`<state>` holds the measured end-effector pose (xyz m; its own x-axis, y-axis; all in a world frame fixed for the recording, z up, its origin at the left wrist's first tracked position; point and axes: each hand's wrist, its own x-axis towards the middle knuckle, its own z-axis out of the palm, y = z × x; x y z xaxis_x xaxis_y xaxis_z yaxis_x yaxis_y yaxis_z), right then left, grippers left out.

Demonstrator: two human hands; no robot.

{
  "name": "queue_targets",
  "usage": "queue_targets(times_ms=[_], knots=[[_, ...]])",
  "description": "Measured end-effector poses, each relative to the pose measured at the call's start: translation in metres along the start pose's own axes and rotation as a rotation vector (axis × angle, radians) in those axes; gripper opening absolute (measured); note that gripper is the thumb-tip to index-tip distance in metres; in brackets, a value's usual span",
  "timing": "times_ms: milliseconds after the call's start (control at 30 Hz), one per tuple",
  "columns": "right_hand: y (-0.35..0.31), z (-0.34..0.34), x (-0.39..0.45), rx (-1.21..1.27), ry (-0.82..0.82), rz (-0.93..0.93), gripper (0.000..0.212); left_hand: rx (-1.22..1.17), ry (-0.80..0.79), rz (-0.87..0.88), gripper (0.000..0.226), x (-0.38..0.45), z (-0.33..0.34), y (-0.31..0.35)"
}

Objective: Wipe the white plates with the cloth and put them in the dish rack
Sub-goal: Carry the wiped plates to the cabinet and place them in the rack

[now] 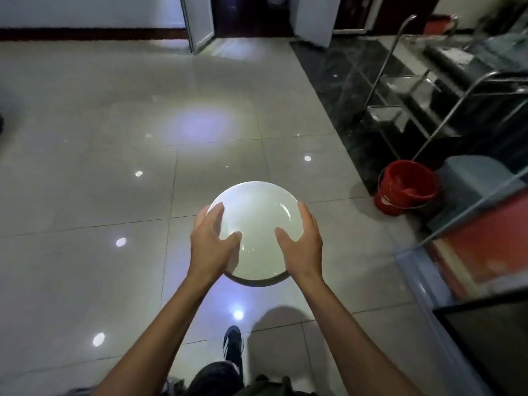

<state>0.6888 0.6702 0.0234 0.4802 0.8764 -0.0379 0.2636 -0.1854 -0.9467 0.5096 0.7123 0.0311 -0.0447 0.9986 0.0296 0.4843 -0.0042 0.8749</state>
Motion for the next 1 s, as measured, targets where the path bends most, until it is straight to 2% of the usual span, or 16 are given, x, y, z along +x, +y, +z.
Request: queue_targets(times_ms=[467,767,1000], knots=[[0.041,-0.099,0.097,-0.001,0.473,0.223,0.074,-0.044,-0.510,0.198,0.069,0.112,0.177,0.072],[0.087,-0.197,0.093,0.095,0.809,0.346,0.074,0.085,-0.789,0.417,0.069,0.086,0.302,0.142],[0.125,-0.306,0.077,0.128,1.010,0.363,0.067,0.119,-0.908,0.532,0.072,0.018,0.412,0.209]])
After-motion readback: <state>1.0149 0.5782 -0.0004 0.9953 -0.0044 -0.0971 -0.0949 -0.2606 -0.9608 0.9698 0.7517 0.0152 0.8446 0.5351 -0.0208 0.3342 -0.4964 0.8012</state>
